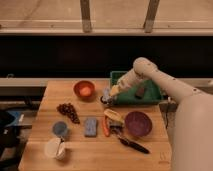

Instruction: Place towel in metal cup

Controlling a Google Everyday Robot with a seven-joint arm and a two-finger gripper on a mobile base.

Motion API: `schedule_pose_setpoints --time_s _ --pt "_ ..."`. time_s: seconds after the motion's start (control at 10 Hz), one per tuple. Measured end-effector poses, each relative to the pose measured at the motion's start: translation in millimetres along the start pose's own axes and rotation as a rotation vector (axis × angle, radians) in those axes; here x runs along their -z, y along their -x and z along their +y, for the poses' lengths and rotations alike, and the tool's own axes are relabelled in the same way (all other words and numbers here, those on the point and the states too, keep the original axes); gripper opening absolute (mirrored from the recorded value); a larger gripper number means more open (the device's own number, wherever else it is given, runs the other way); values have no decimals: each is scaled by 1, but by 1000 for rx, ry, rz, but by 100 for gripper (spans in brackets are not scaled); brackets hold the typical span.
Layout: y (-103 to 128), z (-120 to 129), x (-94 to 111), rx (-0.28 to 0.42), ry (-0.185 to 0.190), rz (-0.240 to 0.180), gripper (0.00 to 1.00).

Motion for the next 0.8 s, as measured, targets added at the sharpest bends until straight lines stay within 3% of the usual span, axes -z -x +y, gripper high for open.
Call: schedule_pose_setpoints --time_s 0.4,0.8 --pt "-4 15 -19 0 51 30 38" --pt "-8 17 -30 -3 55 61 74"
